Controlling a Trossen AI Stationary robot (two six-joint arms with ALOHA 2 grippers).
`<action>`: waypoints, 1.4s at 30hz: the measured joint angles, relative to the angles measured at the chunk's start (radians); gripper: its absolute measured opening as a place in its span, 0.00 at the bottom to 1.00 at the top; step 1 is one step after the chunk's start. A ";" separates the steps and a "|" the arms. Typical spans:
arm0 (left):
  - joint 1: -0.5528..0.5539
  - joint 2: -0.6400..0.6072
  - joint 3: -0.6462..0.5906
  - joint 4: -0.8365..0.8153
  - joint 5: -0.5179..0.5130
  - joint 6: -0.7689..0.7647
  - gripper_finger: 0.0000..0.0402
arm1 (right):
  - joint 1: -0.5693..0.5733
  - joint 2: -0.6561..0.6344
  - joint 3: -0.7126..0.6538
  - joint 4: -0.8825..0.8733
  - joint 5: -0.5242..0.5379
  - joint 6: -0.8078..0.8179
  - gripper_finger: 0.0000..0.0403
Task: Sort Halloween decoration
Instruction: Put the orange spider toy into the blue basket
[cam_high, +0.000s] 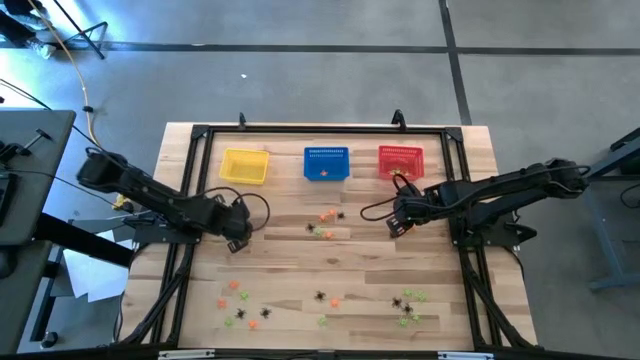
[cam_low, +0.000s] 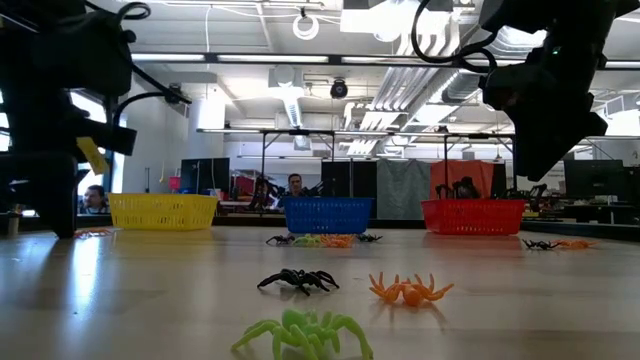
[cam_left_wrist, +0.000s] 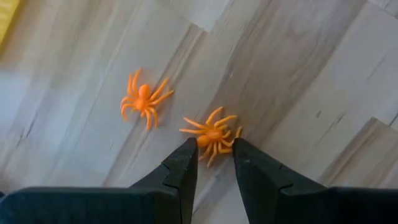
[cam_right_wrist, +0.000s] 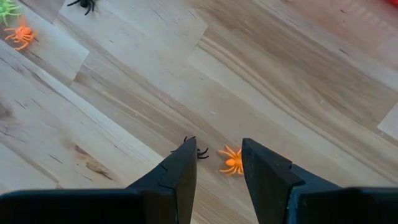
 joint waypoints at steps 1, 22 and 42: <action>0.001 0.018 0.001 0.002 0.000 0.008 0.23 | 0.000 0.000 0.000 0.000 0.000 0.000 0.31; -0.003 0.039 0.085 0.014 0.062 -0.013 0.00 | 0.000 0.000 0.000 0.000 0.021 -0.026 0.31; -0.010 0.036 0.256 -0.028 0.071 0.163 0.00 | 0.000 0.000 0.000 0.000 0.053 -0.052 0.31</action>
